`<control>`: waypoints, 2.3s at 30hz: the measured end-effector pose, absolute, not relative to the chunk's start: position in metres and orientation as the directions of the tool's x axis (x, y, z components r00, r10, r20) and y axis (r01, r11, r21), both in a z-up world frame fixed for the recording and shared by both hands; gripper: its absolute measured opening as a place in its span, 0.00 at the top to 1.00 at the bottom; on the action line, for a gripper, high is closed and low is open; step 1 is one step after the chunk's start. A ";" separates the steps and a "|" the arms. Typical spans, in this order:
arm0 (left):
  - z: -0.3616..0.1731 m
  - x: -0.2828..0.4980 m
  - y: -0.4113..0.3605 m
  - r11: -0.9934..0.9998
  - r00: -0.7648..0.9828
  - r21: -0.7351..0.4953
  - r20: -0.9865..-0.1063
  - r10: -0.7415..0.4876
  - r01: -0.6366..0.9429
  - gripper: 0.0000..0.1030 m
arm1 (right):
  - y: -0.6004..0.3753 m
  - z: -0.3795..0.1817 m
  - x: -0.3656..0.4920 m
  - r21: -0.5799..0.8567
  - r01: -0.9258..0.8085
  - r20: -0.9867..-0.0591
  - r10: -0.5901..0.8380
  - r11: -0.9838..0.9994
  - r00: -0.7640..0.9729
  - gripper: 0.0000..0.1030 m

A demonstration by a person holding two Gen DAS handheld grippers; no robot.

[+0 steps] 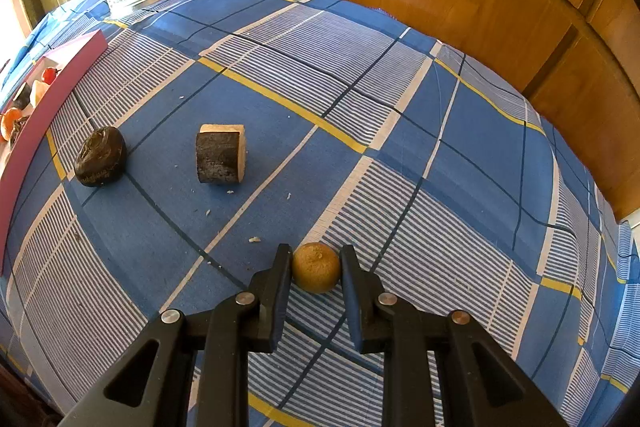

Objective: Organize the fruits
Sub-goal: 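Withdraw the open left gripper from the tray, then carry the small tan ball into the tray and open the right gripper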

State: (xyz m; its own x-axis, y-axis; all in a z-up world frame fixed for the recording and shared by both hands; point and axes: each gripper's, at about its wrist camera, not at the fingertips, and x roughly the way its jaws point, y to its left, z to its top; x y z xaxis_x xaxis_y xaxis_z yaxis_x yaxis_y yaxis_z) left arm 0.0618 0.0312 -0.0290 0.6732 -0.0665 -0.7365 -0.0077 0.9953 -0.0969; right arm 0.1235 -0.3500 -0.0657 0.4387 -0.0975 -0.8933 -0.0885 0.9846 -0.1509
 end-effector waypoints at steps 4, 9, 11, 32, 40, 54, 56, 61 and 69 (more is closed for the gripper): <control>-0.028 0.061 0.033 0.996 0.679 -0.094 -0.732 -0.065 -0.006 0.44 | -0.349 -0.065 0.123 -0.160 -0.089 -0.890 -0.105 0.983 0.443 0.76; -0.028 0.060 0.036 0.996 0.679 -0.094 -0.731 -0.062 -0.010 0.44 | -0.348 -0.065 0.122 -0.166 -0.088 -0.889 -0.110 0.982 0.445 0.76; -0.028 0.059 0.037 0.995 0.678 -0.094 -0.732 -0.062 -0.011 0.44 | -0.346 -0.064 0.121 -0.167 -0.086 -0.888 -0.112 0.982 0.445 0.76; -0.019 0.051 0.053 0.994 0.705 -0.099 -0.708 -0.046 -0.035 0.44 | -0.343 -0.063 0.119 -0.196 -0.089 -0.878 -0.135 0.977 0.459 0.77; -0.016 0.049 0.057 0.994 0.710 -0.108 -0.702 -0.052 -0.034 0.44 | -0.344 -0.061 0.120 -0.203 -0.090 -0.885 -0.144 0.975 0.442 0.77; -0.014 0.045 0.066 0.992 0.724 -0.121 -0.688 -0.050 -0.046 0.44 | -0.294 -0.021 0.106 -0.048 -0.147 -0.880 0.028 0.988 0.474 0.77; -0.013 0.044 0.068 0.991 0.727 -0.121 -0.685 -0.048 -0.049 0.44 | -0.274 -0.017 0.105 -0.014 -0.191 -0.875 0.080 0.981 0.478 0.77; -0.011 0.042 0.073 0.992 0.733 -0.117 -0.679 -0.040 -0.055 0.44 | -0.217 -0.009 0.100 0.055 -0.314 -0.858 0.206 0.948 0.471 0.77; -0.013 0.042 0.086 0.988 0.736 -0.125 -0.677 -0.018 -0.090 0.44 | -0.144 0.005 0.098 0.135 -0.457 -0.818 0.359 0.879 0.450 0.77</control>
State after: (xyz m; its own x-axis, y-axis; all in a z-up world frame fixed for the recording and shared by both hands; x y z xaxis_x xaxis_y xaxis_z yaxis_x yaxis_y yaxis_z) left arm 0.0420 0.0861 -0.0129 0.7359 -0.0184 -0.6768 -0.0899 0.9881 -0.1245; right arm 0.0976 -0.1437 0.0048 0.4501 0.3588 -0.8177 -0.4566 0.8794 0.1345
